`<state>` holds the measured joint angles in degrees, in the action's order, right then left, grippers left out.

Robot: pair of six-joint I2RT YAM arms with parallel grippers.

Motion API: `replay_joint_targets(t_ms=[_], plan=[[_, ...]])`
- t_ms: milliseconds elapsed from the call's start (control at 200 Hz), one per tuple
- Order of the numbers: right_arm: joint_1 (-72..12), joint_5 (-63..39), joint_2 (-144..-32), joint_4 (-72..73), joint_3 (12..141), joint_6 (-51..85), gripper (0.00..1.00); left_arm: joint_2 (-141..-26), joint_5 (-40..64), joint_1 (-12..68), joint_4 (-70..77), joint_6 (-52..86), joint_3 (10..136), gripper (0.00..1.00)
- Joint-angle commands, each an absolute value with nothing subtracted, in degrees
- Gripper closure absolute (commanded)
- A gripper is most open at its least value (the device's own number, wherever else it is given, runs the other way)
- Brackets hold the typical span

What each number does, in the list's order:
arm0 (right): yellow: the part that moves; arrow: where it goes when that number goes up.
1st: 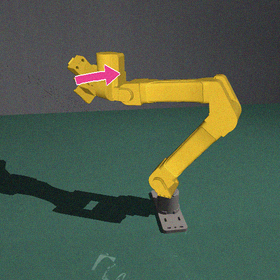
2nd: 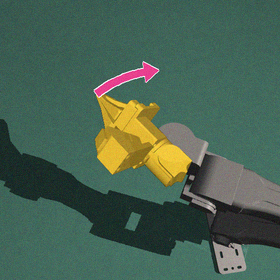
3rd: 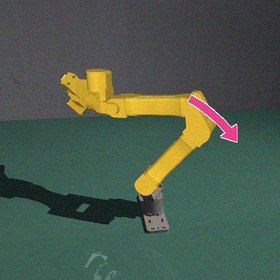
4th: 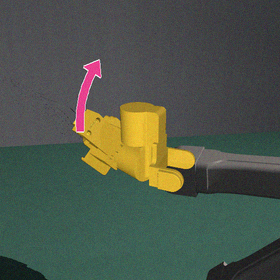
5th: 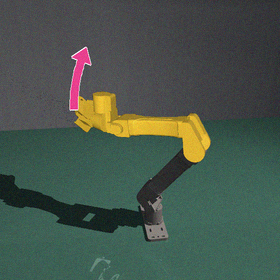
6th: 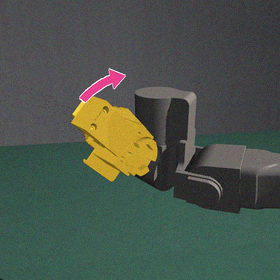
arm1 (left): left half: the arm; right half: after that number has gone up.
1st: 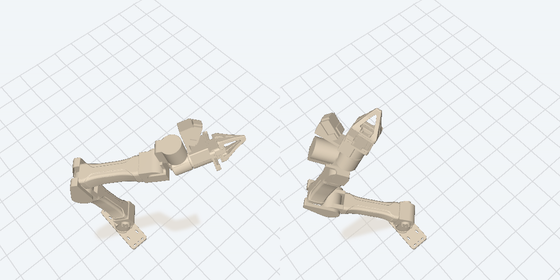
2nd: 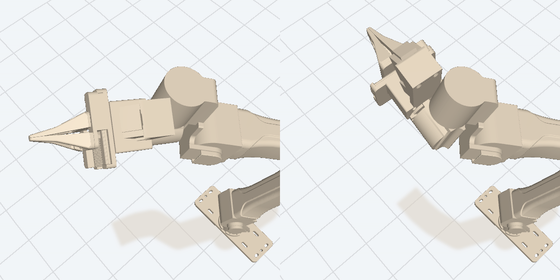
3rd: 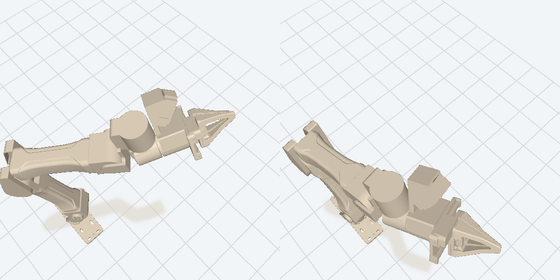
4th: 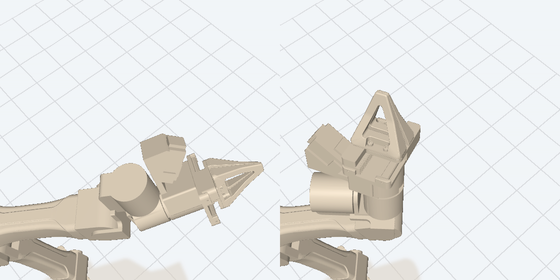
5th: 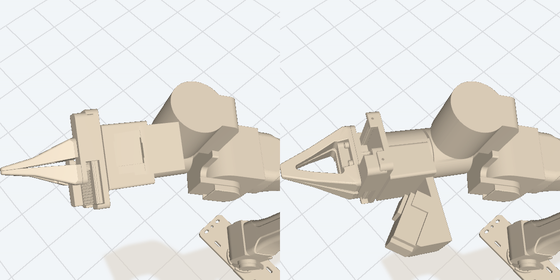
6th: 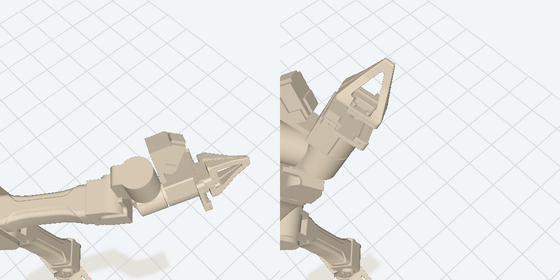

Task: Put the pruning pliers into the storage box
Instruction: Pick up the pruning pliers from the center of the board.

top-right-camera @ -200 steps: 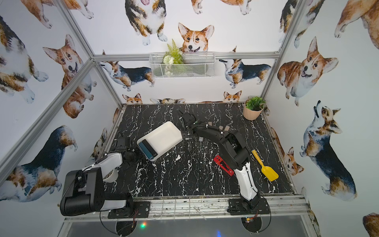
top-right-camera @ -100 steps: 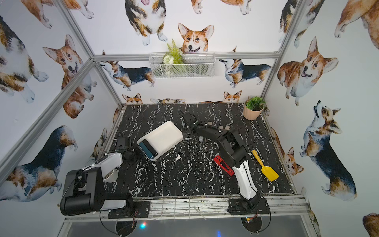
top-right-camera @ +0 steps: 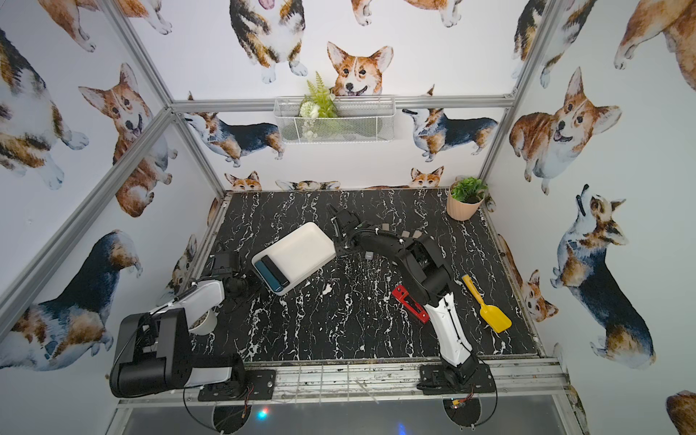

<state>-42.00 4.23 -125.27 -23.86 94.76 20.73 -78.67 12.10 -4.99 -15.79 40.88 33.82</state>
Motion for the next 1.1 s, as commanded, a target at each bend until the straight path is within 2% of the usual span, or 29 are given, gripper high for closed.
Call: replay_joint_targets(t_ms=[0, 235, 300, 365, 556, 751, 1096], plan=[[-42.10, 3.33, -126.25, -23.38, 94.92, 20.63, 0.53, -78.93, 12.04, -5.02, -16.70, 40.87, 34.10, 0.65], [-42.10, 2.94, -127.99, -23.88, 96.56, 20.58, 0.53, -78.94, 12.09, -5.02, -16.57, 40.87, 34.12, 0.65], [-42.10, 2.90, -128.44, -24.25, 97.25, 20.43, 0.59, -79.10, 12.17, -5.01, -16.38, 40.87, 34.19, 0.65], [-42.14, 2.97, -128.66, -24.60, 97.55, 20.35, 0.69, -79.27, 12.19, -5.01, -16.02, 40.87, 33.94, 0.65], [-42.10, 3.99, -128.11, -24.95, 96.99, 20.04, 0.80, -79.54, 12.42, -5.01, -15.71, 40.97, 33.75, 0.65], [-42.14, 6.42, -126.01, -26.18, 94.97, 20.33, 1.00, -79.32, 12.40, -5.01, -15.68, 41.04, 33.66, 0.65], [-42.10, 9.77, -119.17, -26.98, 88.24, 23.04, 1.00, -78.09, 12.07, -5.08, -16.34, 40.95, 33.48, 0.65]])
